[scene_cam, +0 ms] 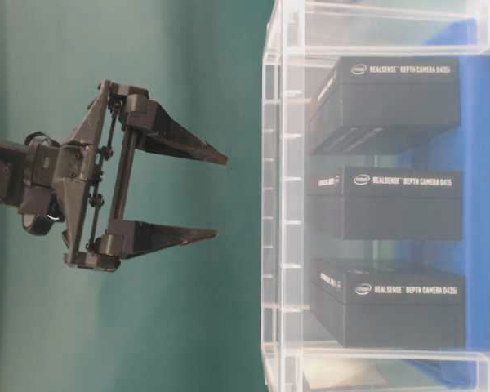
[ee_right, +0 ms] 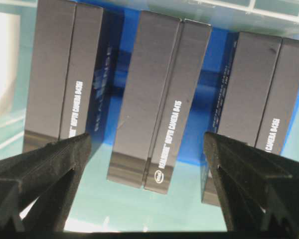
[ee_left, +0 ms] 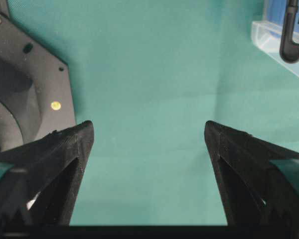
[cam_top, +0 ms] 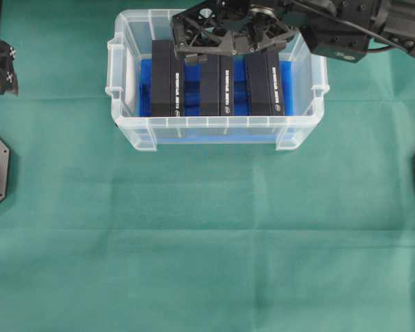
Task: Take out the box from the case.
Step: 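Lower the right gripper around the middle box and close it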
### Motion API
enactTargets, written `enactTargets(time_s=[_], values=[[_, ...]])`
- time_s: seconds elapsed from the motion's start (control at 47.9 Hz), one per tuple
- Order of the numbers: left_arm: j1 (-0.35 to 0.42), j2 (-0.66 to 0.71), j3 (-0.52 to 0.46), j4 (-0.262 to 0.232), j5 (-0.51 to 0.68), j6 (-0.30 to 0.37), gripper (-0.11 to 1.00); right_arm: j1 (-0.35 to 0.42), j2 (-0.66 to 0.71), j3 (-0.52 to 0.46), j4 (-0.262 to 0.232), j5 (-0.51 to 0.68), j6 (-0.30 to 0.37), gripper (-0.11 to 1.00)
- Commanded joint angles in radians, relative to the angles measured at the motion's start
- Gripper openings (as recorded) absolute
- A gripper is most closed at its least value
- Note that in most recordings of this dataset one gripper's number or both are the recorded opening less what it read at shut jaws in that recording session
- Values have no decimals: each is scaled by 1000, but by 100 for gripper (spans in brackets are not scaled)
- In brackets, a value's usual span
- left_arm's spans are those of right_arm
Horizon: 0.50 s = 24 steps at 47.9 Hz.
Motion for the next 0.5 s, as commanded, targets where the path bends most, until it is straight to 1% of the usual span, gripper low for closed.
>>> enactTargets(time_s=[0.0, 0.481], values=[[3, 0, -9, 0, -2, -2, 86, 2, -14, -23, 2, -9, 2, 95], [3, 0, -9, 2, 3, 0, 86, 2, 40, -21, 2, -14, 2, 95]])
